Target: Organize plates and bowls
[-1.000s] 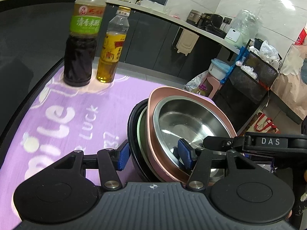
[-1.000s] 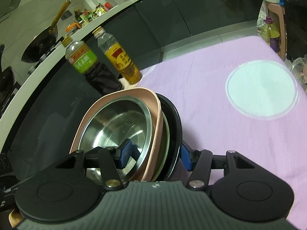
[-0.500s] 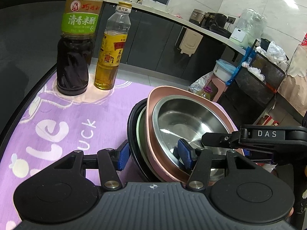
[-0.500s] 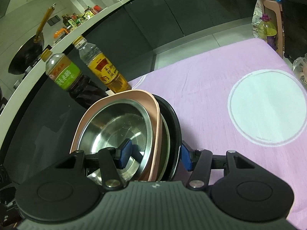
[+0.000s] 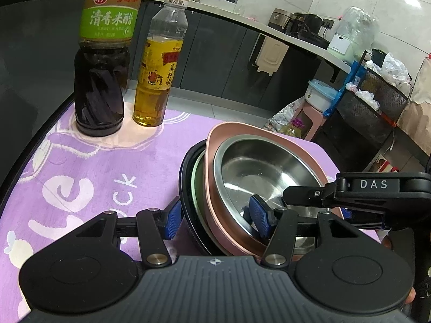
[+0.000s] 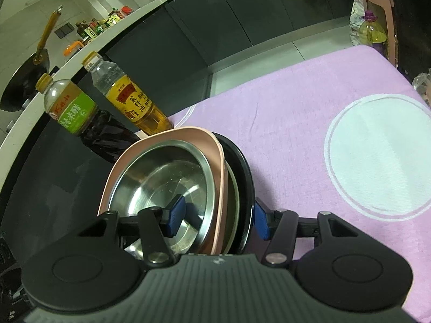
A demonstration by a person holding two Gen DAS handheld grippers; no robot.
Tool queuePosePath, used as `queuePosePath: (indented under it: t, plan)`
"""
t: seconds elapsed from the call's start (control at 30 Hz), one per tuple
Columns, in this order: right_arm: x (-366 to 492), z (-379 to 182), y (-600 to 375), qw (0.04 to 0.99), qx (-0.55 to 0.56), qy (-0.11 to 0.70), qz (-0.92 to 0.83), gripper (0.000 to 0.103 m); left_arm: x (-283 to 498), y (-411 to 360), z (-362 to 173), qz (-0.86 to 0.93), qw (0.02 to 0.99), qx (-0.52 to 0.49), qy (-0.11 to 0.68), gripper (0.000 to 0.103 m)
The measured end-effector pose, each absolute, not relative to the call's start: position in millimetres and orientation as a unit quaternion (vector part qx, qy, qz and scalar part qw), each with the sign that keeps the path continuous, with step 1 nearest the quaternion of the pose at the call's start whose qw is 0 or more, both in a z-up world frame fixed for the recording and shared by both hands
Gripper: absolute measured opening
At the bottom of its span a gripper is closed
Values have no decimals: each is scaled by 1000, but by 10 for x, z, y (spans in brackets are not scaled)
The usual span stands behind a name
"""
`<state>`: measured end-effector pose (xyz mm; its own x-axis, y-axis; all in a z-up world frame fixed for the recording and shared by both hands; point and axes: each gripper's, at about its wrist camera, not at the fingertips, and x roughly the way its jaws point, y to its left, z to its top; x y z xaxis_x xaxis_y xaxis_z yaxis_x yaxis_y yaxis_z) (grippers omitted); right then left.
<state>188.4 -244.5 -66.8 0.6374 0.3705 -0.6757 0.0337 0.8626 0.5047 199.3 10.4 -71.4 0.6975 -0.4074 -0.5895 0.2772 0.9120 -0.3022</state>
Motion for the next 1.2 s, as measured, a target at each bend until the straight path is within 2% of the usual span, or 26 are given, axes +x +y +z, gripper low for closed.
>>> queuePosePath:
  t: [0.67,1.2]
  plan:
    - [1877,-779,-2456,879,242,401,93,55,2156,204,-860,-178,905,-142,359,55]
    - [1679,-634,-2337,910,182,364,76,56,2151,218,-810,-176,891,-144,392,55]
